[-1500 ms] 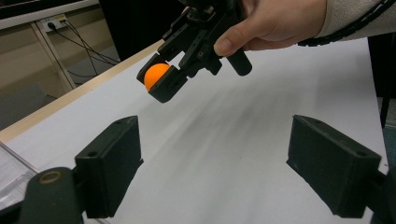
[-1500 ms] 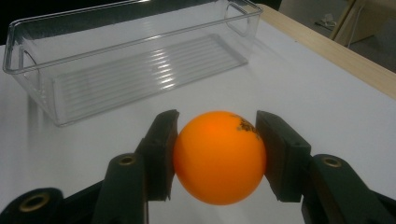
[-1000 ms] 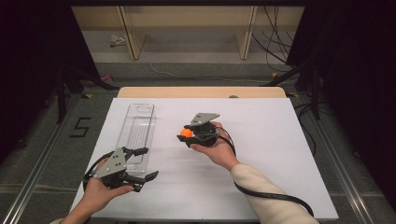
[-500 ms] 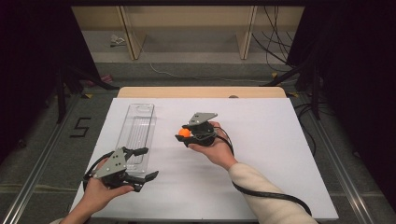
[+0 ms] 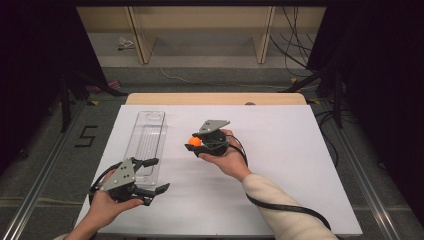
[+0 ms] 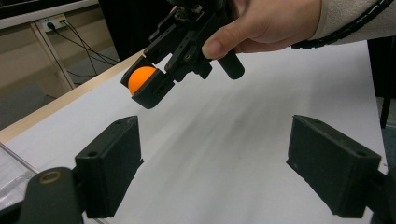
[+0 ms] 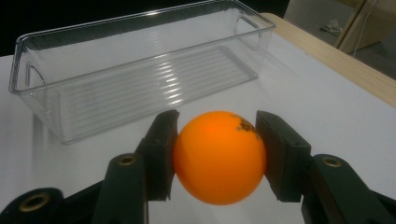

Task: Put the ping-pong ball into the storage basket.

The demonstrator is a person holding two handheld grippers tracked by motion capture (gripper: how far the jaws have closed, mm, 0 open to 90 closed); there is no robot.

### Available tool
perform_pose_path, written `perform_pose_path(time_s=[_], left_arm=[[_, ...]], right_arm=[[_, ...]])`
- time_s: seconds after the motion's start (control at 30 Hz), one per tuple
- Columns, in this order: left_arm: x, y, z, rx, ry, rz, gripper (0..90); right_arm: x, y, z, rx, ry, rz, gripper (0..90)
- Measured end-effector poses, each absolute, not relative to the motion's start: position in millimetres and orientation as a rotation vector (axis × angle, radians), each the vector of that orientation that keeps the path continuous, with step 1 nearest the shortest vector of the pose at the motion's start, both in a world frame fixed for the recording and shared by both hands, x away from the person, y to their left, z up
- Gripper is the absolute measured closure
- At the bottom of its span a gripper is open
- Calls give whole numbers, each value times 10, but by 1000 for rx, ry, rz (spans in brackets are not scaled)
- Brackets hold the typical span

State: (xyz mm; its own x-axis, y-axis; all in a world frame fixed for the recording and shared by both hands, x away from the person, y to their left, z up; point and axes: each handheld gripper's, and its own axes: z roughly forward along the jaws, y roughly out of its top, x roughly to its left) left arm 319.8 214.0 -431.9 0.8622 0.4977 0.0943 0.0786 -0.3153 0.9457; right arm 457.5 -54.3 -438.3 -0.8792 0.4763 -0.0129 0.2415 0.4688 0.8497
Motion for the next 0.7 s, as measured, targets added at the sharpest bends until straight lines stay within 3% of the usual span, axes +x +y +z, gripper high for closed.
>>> perform_pose_path(time_s=[0.7], left_arm=[[3196, 2139, -4318, 1862, 430, 445, 172]], right_arm=[[4594, -456, -4366, 608, 2471, 1374, 514]])
